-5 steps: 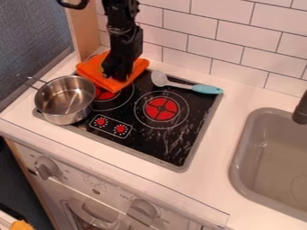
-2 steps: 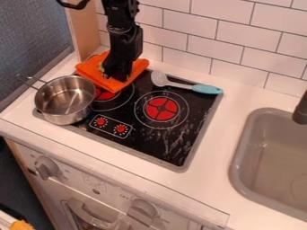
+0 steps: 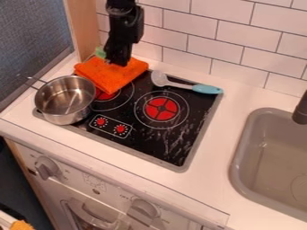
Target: Move the green object in the right upper corner of the burner
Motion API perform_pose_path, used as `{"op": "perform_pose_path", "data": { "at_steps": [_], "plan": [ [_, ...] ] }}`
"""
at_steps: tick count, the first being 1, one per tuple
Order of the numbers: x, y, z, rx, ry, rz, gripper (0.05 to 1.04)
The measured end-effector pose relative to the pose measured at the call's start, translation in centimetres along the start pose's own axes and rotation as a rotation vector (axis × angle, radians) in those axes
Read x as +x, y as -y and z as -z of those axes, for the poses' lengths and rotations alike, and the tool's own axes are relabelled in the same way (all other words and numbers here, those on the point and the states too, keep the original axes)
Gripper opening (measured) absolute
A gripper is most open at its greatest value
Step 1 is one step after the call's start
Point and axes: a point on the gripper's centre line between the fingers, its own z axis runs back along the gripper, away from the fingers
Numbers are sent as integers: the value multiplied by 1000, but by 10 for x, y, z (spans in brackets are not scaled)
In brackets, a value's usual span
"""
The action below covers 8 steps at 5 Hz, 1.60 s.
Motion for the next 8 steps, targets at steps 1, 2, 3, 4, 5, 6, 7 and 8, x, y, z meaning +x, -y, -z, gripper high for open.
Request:
{"op": "perform_pose_path", "data": {
  "at_steps": [1,2,3,4,5,6,7,8],
  "plan": [
    [18,4,-30,24,-8,-31,144],
    [44,12,-41,35,4,-2,144],
    [76,23,-42,13,26,-25,144],
    [107,30,-40,24,59,-46,144],
    [126,35,-21,-16,61,-57,144],
    [140,33,-6,-29,82,-83,144],
    [149,29,11,-52,55,-118,144],
    [154,21,20,-44,52,-132,202]
  ]
}}
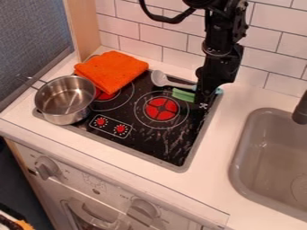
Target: Move the green object in the right upper corner of the burner
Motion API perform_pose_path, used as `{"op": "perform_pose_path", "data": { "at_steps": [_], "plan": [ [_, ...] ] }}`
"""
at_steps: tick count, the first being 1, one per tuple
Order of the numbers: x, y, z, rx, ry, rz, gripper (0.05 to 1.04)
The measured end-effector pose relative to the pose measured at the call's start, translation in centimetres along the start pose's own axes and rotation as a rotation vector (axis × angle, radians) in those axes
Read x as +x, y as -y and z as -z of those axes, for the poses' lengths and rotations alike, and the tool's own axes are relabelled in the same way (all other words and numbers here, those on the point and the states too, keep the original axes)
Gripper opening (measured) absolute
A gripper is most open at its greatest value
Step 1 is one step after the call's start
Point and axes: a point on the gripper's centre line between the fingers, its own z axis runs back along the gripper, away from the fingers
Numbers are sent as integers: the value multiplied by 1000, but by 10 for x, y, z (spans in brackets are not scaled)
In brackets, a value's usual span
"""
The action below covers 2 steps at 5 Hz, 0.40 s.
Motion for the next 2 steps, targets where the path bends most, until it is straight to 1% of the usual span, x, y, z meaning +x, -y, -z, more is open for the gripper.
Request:
{"op": "perform_pose_path", "data": {
  "at_steps": [1,2],
  "plan": [
    [7,-5,-4,36,-27,-22,432],
    [10,-2,-1,22,-45,-21,741]
  ]
}}
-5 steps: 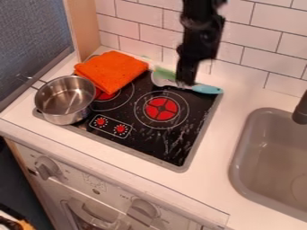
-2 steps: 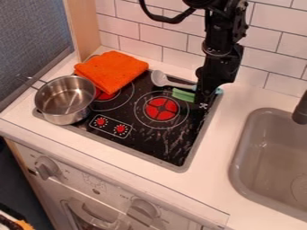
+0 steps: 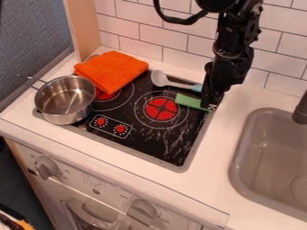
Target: Move the green object in the right upper corner of the burner
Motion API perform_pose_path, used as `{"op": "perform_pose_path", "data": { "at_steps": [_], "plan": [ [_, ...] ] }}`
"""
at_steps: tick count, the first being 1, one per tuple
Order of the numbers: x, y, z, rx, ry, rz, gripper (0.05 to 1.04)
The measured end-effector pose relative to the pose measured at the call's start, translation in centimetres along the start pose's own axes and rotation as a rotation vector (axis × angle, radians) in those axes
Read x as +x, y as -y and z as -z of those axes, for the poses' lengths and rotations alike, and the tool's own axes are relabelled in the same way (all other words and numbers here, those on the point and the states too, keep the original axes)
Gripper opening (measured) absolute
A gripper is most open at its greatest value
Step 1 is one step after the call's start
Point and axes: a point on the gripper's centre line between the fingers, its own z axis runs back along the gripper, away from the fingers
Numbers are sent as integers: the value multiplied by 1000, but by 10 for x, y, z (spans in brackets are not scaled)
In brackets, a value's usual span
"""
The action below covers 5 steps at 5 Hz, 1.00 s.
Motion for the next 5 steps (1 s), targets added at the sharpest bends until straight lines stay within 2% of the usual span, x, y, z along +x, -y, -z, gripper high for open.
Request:
{"op": "perform_pose_path", "data": {
  "at_steps": [1,2,3,4,5],
  "plan": [
    [-2,0,0,1,-10,-10,987],
    [-3,0,0,3,-19,-13,1004],
    [-2,2,-4,-12,-5,-15,1001],
    [-7,-1,-24,-17,46,-63,1001],
    [-12,-2,-38,-32,57,-86,1001]
  ]
}}
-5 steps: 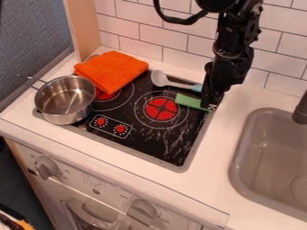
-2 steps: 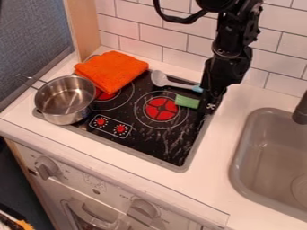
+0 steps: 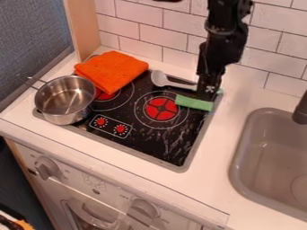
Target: Move the green object in the right upper corner of the burner
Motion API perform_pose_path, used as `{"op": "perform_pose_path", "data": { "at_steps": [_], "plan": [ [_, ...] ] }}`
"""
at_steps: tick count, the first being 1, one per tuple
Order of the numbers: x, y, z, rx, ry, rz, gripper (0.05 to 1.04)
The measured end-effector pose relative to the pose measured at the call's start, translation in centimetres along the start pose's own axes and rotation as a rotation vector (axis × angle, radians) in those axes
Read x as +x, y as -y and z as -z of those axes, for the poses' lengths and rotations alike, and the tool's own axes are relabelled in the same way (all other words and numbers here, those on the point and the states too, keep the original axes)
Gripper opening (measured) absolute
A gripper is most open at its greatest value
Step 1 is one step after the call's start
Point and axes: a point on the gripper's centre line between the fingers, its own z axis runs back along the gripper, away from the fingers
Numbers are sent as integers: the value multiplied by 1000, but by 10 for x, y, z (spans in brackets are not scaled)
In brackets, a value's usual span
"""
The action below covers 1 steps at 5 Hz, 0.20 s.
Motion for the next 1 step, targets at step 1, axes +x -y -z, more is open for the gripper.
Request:
{"op": "perform_pose_path", "data": {
  "at_steps": [1],
  "plan": [
    [-2,-4,-31,51,36,-31,1001]
  ]
}}
